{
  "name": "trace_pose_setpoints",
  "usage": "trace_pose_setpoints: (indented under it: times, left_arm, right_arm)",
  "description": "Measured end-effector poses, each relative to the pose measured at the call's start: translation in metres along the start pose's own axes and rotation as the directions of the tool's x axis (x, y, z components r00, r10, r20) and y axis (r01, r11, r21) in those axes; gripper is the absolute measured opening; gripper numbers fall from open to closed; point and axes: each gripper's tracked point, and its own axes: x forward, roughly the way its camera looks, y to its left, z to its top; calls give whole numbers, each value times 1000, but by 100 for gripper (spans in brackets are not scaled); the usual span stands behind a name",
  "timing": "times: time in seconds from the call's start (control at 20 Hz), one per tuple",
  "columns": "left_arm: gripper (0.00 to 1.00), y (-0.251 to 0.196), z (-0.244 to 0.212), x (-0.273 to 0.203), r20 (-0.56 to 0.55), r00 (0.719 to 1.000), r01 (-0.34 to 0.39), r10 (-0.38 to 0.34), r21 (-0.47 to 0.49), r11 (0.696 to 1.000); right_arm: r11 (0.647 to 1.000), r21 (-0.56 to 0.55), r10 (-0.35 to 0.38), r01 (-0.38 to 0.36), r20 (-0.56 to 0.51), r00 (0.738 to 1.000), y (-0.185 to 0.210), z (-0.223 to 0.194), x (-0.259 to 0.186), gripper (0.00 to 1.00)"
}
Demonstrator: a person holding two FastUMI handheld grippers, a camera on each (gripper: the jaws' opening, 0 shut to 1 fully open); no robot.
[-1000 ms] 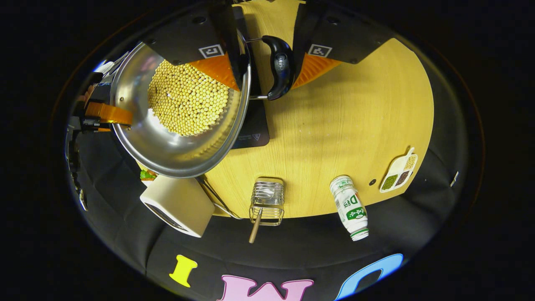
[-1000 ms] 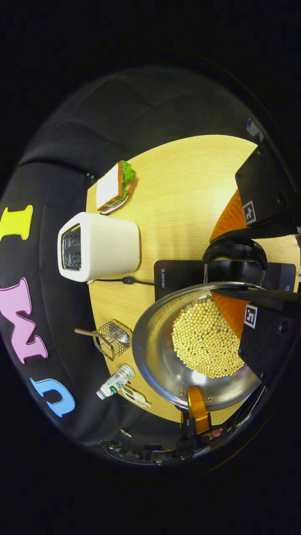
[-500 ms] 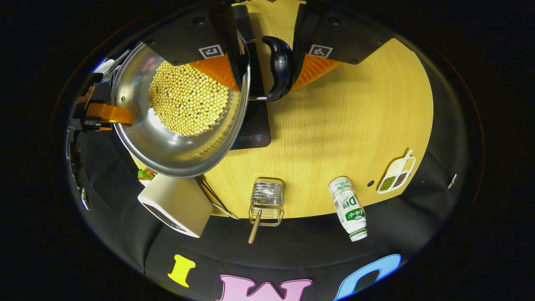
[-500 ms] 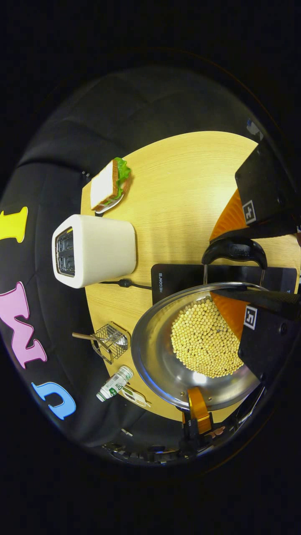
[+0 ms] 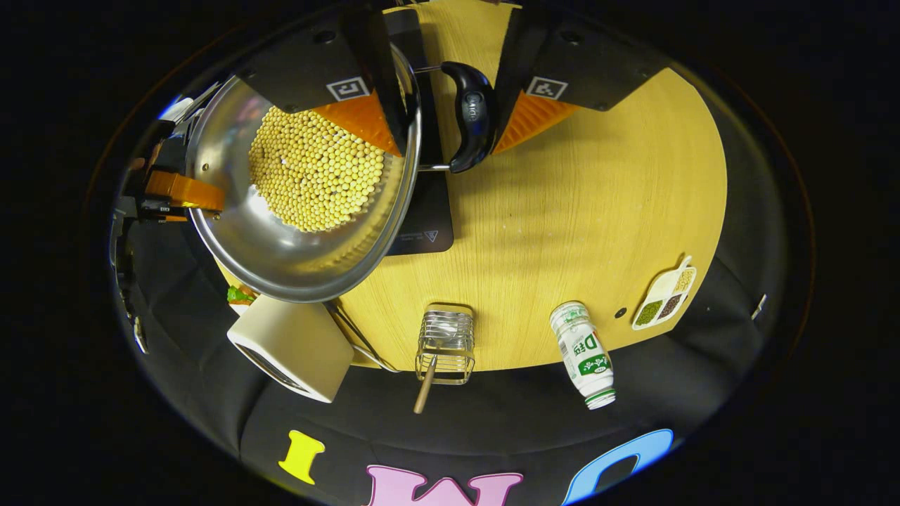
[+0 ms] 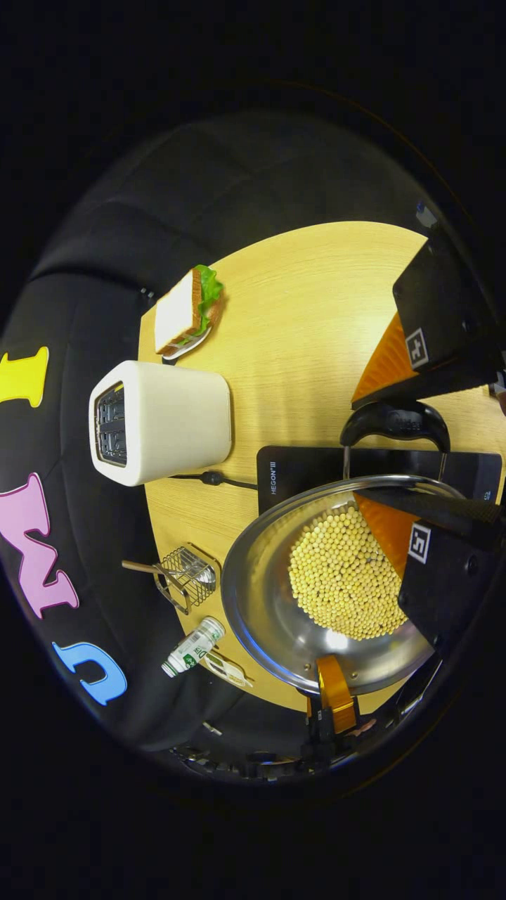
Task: First push the handle of the pot to place it horizontally, then grasp the pot with both hands and set it on the induction cooktop.
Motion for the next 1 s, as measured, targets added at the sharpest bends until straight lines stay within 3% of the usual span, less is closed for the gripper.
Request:
trace_pose_setpoints:
  times: [0.05, 0.1, 0.15, 0.2, 0.25, 0.45, 0.65, 0.8, 1.0]
  left_arm:
    - [66, -1, 1, 1, 11, 1000, 2, -1, -6, 1000]
    - [75, -1, 2, -1, 22, 1000, -2, 3, -15, 1000]
    - [80, -1, 3, -3, 34, 999, -6, 6, -22, 1000]
    - [92, -1, 5, -3, 47, 999, -6, 7, -31, 1000]
    - [95, -2, 3, -6, 53, 999, -3, 5, -37, 999]
    - [96, -2, 6, -21, 80, 997, -2, 5, -39, 999]
    - [96, -5, 16, -50, 153, 988, 0, 4, -26, 1000]
    - [95, -12, 36, -89, 285, 958, 2, -2, 2, 1000]
    - [95, -23, 65, -161, 481, 877, 5, -19, 30, 1000]
  right_arm:
    - [1000, 1, 10, -10, 1, 1000, 5, 1, -1, 69]
    - [1000, 1, 11, -11, 3, 1000, 7, 2, -3, 76]
    - [1000, 0, 16, -16, 8, 1000, 9, 4, -2, 100]
    - [1000, -2, 15, -15, 17, 1000, 9, 4, -3, 100]
    - [1000, -4, 12, -12, 24, 1000, 9, 5, -7, 99]
    - [1000, 9, -1, 0, 68, 998, 7, 11, -20, 99]
    - [999, 21, -44, 41, 177, 983, 4, 27, -53, 99]
    - [996, 39, -87, 79, 321, 943, 6, 53, -96, 99]
    - [994, 53, -109, 95, 524, 844, 22, 89, -165, 99]
